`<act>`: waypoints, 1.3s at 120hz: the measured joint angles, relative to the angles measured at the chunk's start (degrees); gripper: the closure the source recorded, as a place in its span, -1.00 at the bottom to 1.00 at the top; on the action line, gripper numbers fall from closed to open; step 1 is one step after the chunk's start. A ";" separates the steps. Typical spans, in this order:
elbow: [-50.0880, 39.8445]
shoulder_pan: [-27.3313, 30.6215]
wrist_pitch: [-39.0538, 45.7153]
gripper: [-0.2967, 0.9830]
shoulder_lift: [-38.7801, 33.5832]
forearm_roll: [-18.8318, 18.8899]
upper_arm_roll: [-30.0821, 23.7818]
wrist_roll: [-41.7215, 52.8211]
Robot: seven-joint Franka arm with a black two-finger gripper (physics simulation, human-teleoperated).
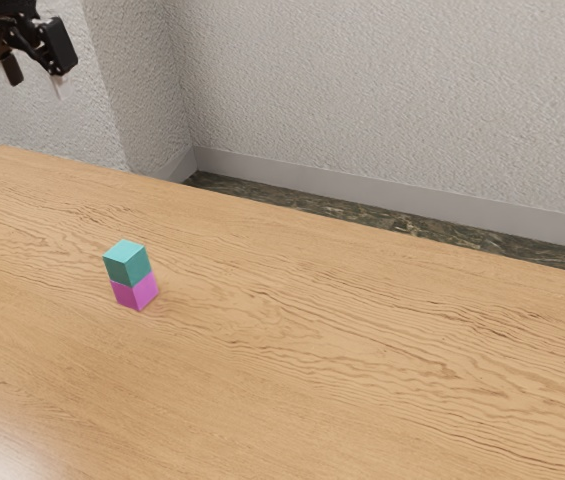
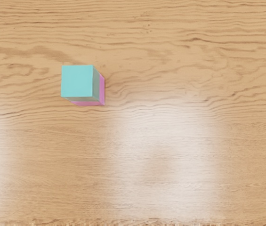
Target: Pick up the blue block with one arm, and put the blue block on the table with one arm
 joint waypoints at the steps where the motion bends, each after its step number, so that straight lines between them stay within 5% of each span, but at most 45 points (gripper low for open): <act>1: -0.03 -0.01 -0.06 -0.54 0.04 0.00 -0.03 0.01; 32: -3.15 2.20 0.14 -0.53 4.67 -0.26 -1.33 0.10; 76: -16.62 10.10 16.36 -0.54 13.75 -0.19 -0.73 0.34; 114: -17.85 18.23 27.41 -0.54 21.30 -0.70 -0.72 3.42; 156: -23.11 18.96 33.49 -0.54 21.80 -1.04 1.50 6.97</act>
